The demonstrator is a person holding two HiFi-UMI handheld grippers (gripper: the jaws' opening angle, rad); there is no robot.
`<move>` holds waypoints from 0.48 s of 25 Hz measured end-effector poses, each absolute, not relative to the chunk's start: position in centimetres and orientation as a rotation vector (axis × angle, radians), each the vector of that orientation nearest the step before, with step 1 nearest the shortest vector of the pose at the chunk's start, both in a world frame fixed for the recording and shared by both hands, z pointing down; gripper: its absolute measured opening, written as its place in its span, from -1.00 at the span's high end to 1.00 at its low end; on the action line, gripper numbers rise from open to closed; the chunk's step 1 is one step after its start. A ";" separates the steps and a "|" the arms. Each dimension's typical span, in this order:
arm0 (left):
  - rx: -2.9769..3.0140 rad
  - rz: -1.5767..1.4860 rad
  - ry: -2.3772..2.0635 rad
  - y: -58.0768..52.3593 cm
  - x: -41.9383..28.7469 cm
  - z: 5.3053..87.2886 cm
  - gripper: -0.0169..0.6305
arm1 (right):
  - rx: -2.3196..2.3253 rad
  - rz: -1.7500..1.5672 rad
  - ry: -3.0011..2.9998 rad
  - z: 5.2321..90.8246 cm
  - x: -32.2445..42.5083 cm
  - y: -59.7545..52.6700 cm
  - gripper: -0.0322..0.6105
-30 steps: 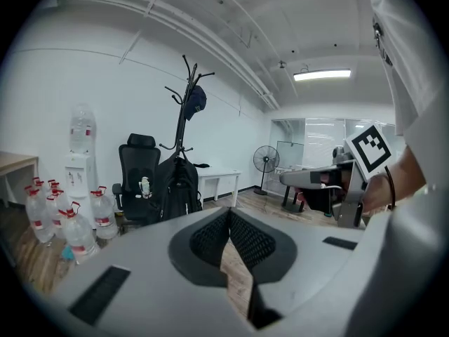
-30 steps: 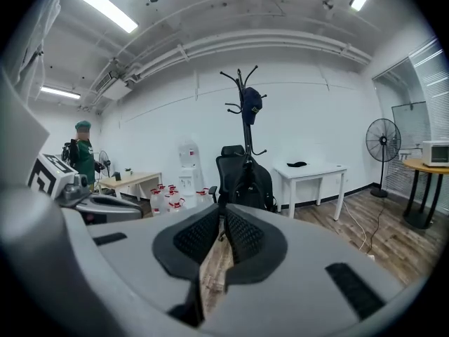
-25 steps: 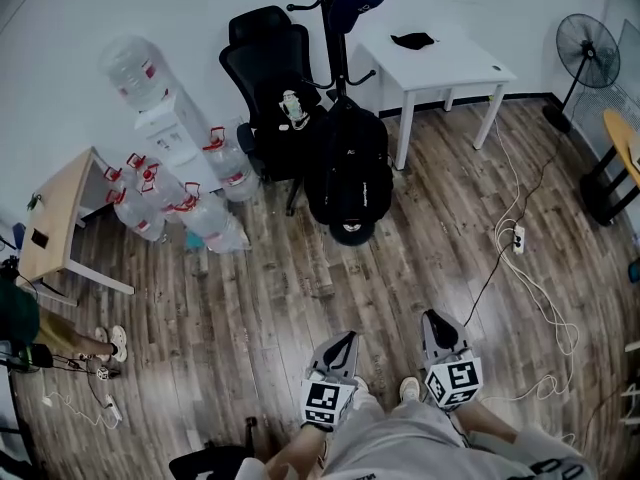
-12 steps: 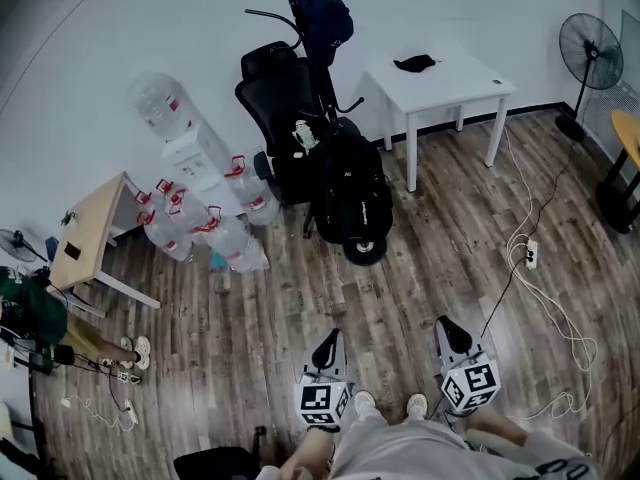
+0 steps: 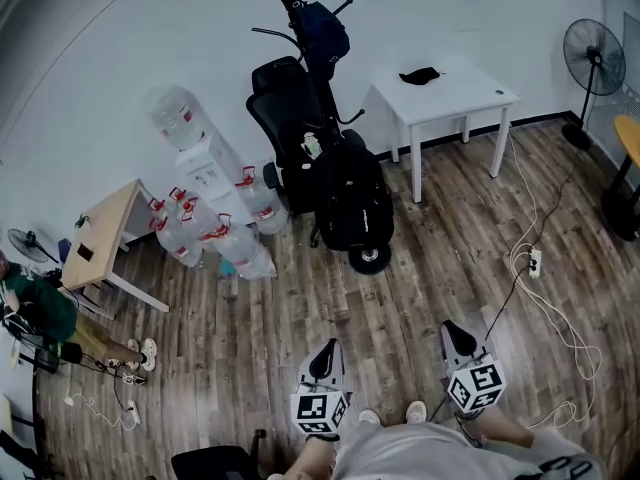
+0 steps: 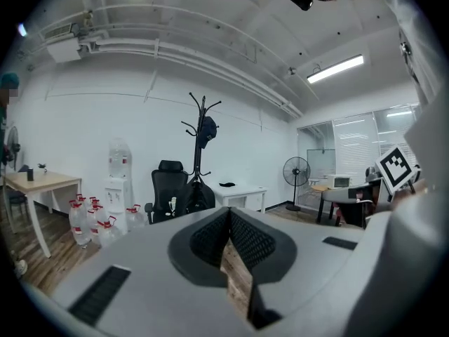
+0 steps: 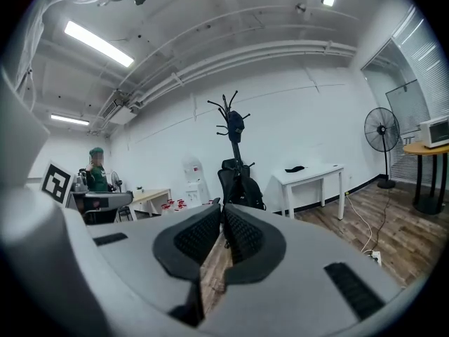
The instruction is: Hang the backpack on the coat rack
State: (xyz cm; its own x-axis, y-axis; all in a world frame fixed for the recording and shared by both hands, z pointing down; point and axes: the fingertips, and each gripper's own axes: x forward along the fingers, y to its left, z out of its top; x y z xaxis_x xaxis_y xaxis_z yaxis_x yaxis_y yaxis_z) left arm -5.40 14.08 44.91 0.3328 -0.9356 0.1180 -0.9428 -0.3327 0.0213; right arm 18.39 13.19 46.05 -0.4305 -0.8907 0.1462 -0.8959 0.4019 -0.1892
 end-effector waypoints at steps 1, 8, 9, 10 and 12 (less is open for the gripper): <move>2.503 0.125 -1.755 14.1 -5.4 44.7 0.92 | 1.666 0.376 -2.609 45.9 18.3 13.4 0.80; 2.575 0.095 -1.704 14.5 -5.8 43.4 0.92 | 1.665 0.384 -2.598 45.1 16.3 14.5 0.84; 2.580 0.098 -1.697 14.5 -6.0 43.4 0.92 | 1.664 0.388 -2.605 44.9 15.9 14.6 0.84; 2.585 0.103 -1.691 14.5 -6.2 43.6 0.92 | 1.661 0.401 -2.617 44.7 15.4 14.7 0.84; 2.588 0.112 -1.683 14.6 -6.7 44.1 0.92 | 1.654 0.436 -2.639 44.6 14.6 14.9 0.85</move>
State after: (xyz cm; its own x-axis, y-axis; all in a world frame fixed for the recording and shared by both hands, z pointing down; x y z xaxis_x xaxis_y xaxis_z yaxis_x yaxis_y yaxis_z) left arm -6.73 14.61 44.13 0.4041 -0.9103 0.0894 -0.9142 -0.4053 0.0047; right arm 14.65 14.88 44.64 -0.4466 -0.8832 0.1433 -0.8823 0.4081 -0.2345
